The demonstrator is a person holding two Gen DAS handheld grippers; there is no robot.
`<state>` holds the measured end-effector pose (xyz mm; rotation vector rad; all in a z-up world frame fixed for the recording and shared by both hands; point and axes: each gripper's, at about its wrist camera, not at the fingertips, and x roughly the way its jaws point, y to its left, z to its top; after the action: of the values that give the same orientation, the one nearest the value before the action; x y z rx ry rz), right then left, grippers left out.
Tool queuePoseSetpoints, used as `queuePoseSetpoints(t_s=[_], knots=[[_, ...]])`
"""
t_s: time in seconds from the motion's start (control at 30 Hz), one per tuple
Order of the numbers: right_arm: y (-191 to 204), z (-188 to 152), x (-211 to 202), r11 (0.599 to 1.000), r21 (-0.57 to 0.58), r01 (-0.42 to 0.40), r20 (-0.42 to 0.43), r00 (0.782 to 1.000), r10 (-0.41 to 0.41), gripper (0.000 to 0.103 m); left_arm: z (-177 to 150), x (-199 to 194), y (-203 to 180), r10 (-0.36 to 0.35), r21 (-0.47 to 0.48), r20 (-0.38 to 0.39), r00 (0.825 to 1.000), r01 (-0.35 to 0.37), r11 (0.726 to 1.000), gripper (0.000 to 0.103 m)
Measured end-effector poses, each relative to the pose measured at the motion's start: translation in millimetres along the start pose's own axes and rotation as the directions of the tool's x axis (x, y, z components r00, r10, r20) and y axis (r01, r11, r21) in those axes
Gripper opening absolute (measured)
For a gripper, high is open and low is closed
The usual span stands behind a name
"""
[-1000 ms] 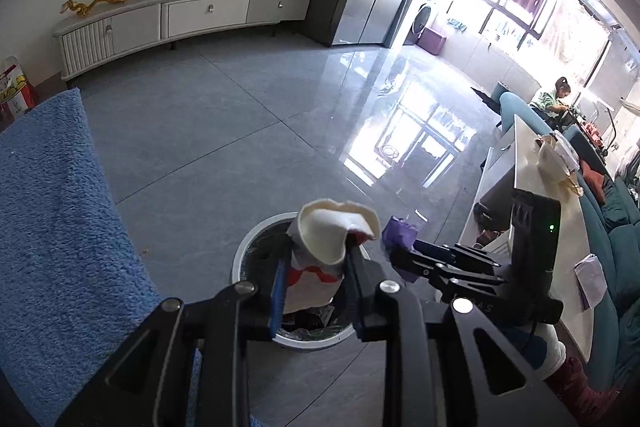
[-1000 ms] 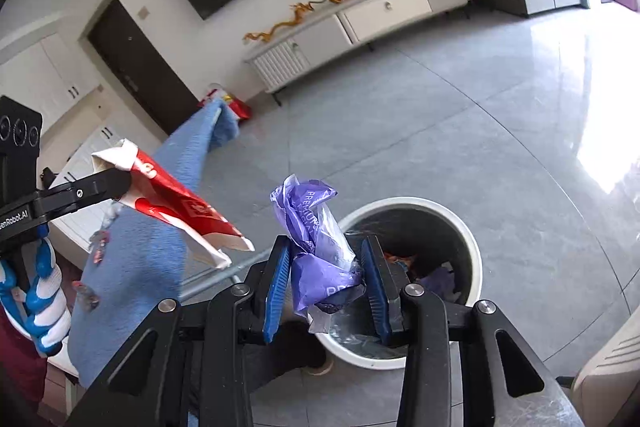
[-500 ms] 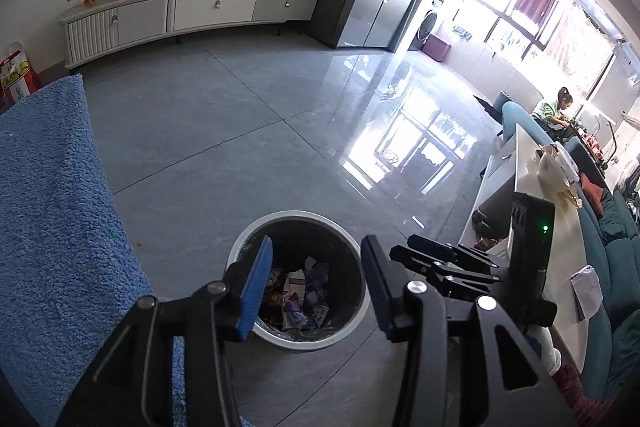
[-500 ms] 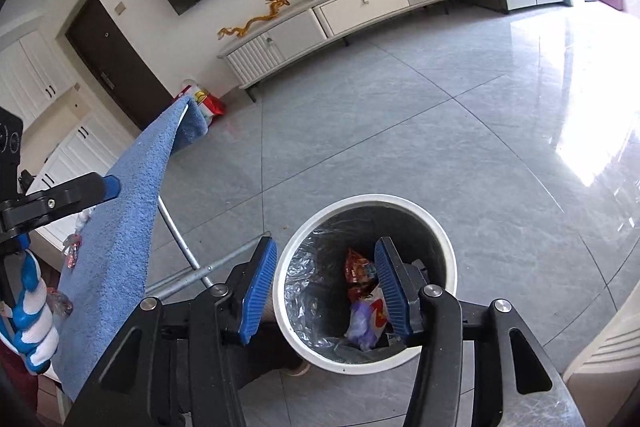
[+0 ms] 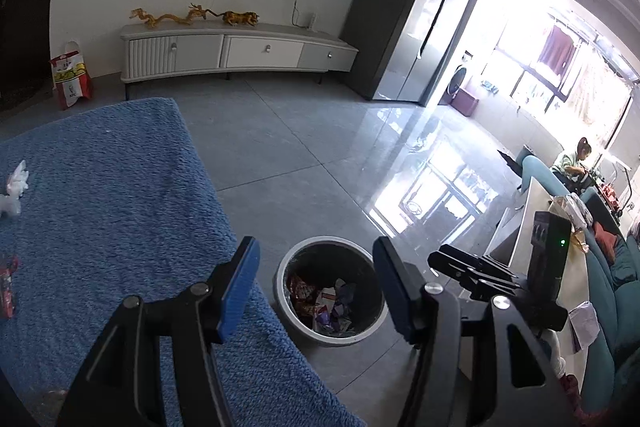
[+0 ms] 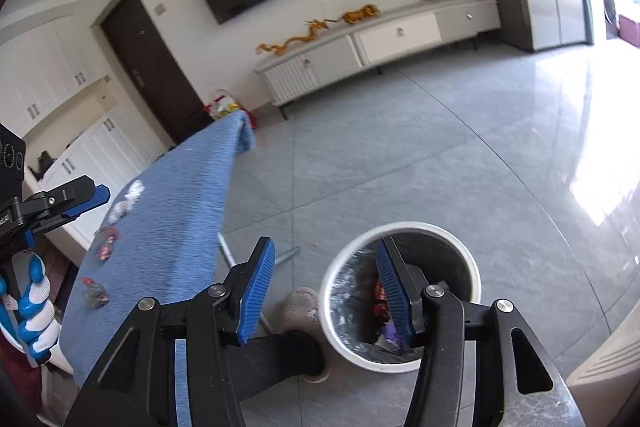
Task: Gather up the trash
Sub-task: 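Return both tools to the clear plastic bags on the ottoman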
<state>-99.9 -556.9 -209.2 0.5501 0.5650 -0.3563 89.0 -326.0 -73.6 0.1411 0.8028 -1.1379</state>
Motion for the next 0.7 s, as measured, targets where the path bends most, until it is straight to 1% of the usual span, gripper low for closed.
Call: queuePoseSetpoints(t_s=[0.23, 0.47, 0.5, 0.6, 0.7], knots=[[52, 9, -27, 0.993, -0.103, -0.049, 0.045, 0.998, 0.054, 0.053, -20, -68, 26, 0.076, -0.020, 0.080, 0.994, -0.075, 0.997, 0.057], [106, 14, -48, 0.974, -0.208, -0.092, 0.071, 0.992, 0.109, 0.054, -55, -138, 62, 0.144, -0.051, 0.146, 0.979, -0.138, 0.989, 0.057], [111, 15, -49, 0.971, -0.218, -0.098, 0.071, 0.991, 0.116, 0.054, -62, -149, 68, 0.155, -0.053, 0.153, 0.976, -0.149, 0.987, 0.058], [132, 14, -53, 0.959, -0.258, -0.121, 0.066, 0.988, 0.142, 0.055, -79, -170, 84, 0.186, -0.055, 0.167, 0.968, -0.180, 0.982, 0.065], [148, 13, -53, 0.946, -0.292, -0.140, 0.053, 0.985, 0.162, 0.056, -93, -184, 98, 0.200, -0.051, 0.167, 0.965, -0.195, 0.980, 0.066]])
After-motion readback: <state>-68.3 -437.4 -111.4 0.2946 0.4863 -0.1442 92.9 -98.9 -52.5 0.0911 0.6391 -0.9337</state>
